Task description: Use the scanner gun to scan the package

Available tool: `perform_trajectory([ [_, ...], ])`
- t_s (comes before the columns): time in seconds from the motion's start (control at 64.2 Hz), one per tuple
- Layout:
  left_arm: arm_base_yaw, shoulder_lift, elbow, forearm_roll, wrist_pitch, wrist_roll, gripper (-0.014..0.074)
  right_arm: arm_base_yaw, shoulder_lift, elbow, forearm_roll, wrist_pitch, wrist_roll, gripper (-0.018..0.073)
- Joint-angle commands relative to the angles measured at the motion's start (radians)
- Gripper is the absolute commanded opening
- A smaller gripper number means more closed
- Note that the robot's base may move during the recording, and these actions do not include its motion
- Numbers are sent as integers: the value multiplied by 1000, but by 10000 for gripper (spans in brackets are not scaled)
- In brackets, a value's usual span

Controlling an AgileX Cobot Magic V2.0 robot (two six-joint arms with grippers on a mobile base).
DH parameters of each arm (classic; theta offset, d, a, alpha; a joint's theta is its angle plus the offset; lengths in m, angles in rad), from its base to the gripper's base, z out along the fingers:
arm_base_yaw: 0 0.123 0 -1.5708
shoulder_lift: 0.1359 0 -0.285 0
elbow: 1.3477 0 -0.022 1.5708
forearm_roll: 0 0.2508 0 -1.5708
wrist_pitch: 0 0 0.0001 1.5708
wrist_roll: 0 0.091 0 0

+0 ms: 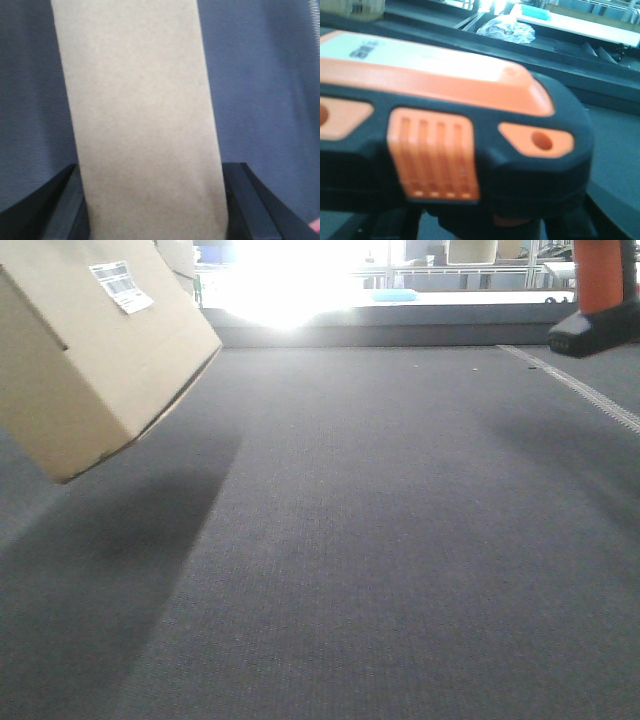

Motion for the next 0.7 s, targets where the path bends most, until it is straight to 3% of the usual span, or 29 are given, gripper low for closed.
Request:
perform_trajectory([
  [0.0,-7,-13,-30,43,-7,-12,-111,0,-44,-12,103,-38,0,-154],
  [0.187,-7,-13,-65,111,-7,-38,-111,0,-80,2,270,4,2,-154],
  [0.296,-7,-13,-67,118,-7,-38,-111,0,-95,44,304,-9,31,-154],
  [0.421,-7,-13,-67,118,-7,-38,-111,0,-105,113,294,-57,97,-158],
  [0.577,-7,-13,-67,118,-7,-38,-111,0,-105,184,203,-117,116,-158],
  [0.686,-7,-13,-67,118,-7,-38,-111,0,-105,240,106,-232,281,-158],
])
